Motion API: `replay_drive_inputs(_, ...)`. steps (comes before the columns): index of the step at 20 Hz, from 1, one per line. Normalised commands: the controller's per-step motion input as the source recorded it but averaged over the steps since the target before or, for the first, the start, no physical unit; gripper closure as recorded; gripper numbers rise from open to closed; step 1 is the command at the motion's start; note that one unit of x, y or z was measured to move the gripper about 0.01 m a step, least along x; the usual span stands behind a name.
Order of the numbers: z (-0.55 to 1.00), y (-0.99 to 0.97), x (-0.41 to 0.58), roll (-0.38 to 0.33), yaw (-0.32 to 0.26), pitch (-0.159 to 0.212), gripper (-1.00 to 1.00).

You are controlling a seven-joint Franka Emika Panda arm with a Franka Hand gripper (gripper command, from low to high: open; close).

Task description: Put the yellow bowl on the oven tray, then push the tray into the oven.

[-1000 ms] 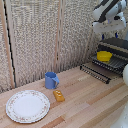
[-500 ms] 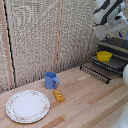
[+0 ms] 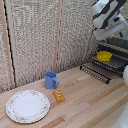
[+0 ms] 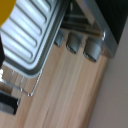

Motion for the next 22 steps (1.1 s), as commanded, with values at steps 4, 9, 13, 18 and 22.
replay_drive_inputs(4,0.2,0.93,0.154,-0.032,0.016,0.124,-1.0)
replay_drive_inputs(9,0.02,0.54,0.309,-0.204,0.093,0.08,-1.0)
replay_drive_inputs(13,-0.2,0.16,0.431,-0.317,0.168,0.004,-1.0)
replay_drive_inputs(18,-0.27,0.08,0.403,-0.318,0.197,0.004,-1.0)
replay_drive_inputs(22,-0.21,-0.01,-0.075,-0.347,0.215,0.108,-1.0)
